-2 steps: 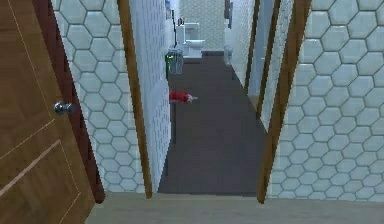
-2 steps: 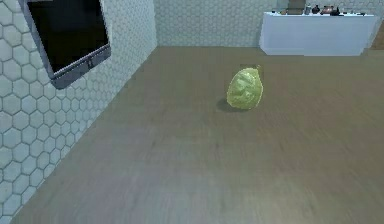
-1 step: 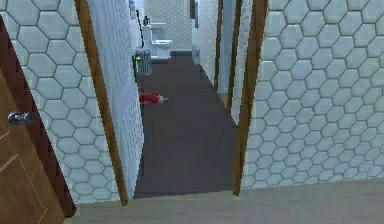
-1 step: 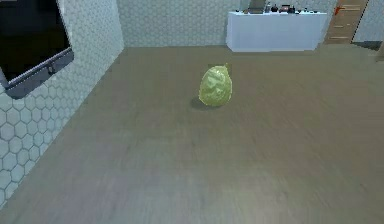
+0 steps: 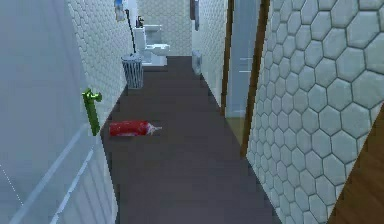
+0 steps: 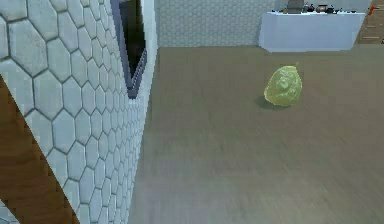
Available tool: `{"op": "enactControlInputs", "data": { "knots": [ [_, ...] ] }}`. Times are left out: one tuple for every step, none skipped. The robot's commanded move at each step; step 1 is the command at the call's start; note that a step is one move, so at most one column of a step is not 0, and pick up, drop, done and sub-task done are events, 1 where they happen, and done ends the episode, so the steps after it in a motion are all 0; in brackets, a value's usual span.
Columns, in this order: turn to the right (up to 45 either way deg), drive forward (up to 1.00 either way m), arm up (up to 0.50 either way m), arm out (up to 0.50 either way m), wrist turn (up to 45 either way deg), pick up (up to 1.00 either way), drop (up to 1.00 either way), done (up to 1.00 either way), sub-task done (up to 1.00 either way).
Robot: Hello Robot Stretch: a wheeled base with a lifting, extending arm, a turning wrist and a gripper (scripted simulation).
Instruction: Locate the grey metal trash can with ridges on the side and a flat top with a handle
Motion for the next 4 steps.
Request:
{"op": "enactControlInputs", "data": {
  "knots": [
    [6.0, 0.0, 0.0, 0.0, 0.0, 0.0, 0.0, 0.0, 0.0],
    [0.0, 0.2, 0.0, 0.0, 0.0, 0.0, 0.0, 0.0, 0.0],
    [-36.0, 0.0, 0.0, 0.0, 0.0, 0.0, 0.0, 0.0, 0.0],
    [0.0, 0.3, 0.0, 0.0, 0.0, 0.0, 0.0, 0.0, 0.0]
  ]
}}
